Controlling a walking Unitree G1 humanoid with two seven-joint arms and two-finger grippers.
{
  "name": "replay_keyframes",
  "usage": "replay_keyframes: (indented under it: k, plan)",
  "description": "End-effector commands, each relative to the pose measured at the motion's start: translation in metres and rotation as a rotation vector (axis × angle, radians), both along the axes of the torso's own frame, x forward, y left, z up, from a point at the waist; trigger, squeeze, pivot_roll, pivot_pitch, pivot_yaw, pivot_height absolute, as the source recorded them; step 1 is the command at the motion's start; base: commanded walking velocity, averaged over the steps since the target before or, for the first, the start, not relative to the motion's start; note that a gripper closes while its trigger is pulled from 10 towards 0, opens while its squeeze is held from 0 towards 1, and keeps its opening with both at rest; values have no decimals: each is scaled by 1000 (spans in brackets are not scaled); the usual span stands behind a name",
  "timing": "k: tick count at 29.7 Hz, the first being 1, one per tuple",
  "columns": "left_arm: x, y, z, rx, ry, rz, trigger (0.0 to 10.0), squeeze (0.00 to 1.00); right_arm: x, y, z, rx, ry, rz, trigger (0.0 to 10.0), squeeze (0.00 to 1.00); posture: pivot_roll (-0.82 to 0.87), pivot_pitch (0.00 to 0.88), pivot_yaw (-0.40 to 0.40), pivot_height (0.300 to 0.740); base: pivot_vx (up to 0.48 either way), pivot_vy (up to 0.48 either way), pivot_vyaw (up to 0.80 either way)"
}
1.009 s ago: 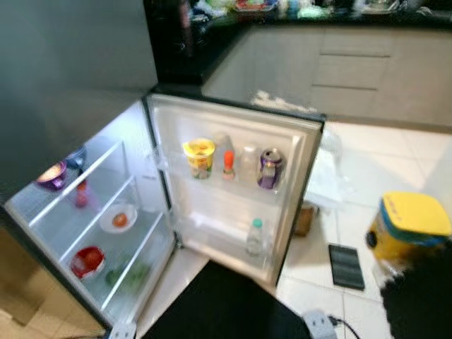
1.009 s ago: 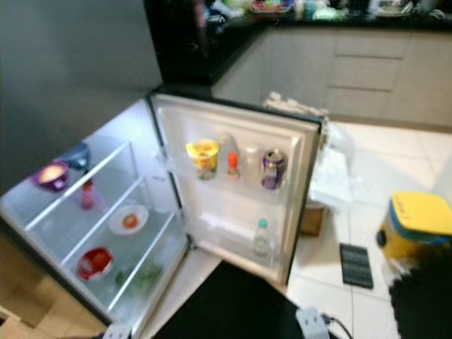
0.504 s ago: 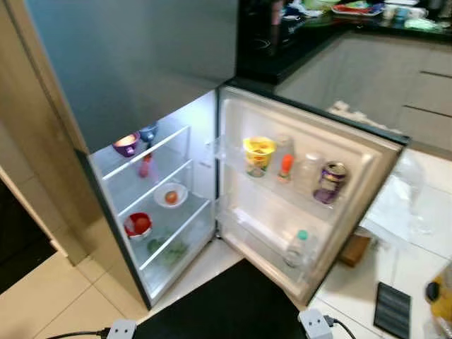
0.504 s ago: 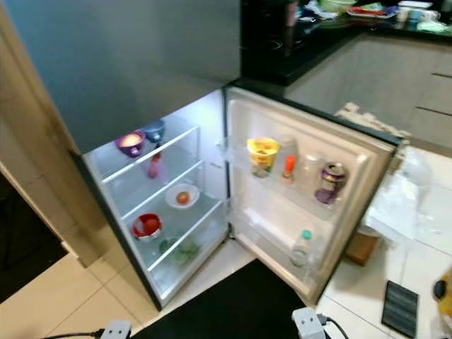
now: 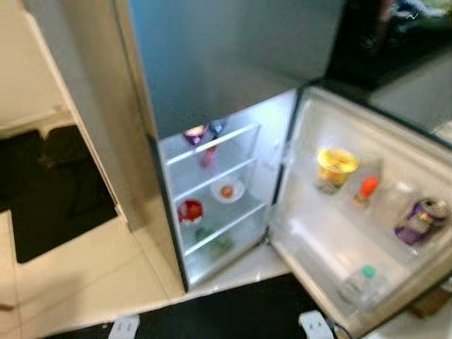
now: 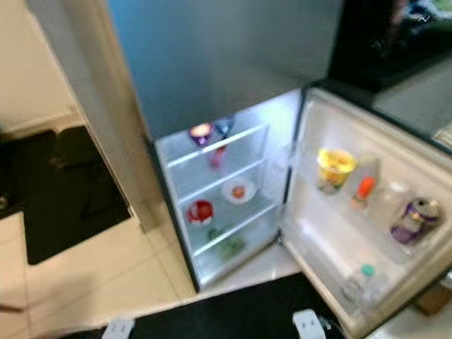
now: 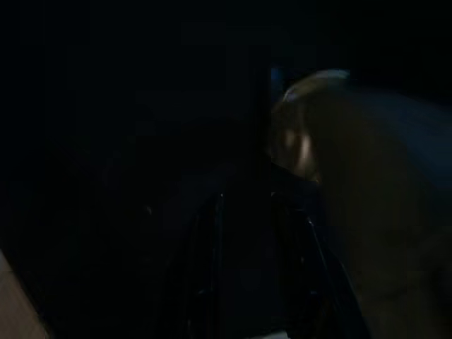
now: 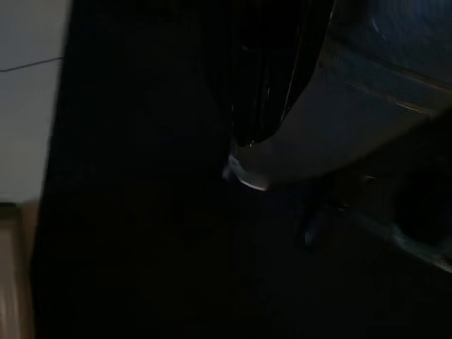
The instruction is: Restocking fridge
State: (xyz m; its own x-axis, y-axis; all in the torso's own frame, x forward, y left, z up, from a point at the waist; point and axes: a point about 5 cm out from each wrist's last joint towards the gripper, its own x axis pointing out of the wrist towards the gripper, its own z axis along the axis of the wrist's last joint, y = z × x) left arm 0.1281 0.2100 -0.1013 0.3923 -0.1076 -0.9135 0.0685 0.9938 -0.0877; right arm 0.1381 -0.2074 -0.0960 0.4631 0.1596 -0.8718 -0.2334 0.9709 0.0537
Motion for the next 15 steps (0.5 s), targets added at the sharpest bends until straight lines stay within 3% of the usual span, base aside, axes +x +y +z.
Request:
replay_keyframes:
  k: [1, 15]
  plan:
    - [-2, 0, -1, -1, 8, -4, 10000, 0, 3, 5, 0, 10, -12, 3, 10000, 0, 38, 0, -3, 740, 0, 0, 775]
    - [0, -1, 0, 7, -3, 8, 10000, 0, 5, 1, 1, -15, -18, -3, 10000, 0, 41, 0, -9, 740, 0, 0, 718]
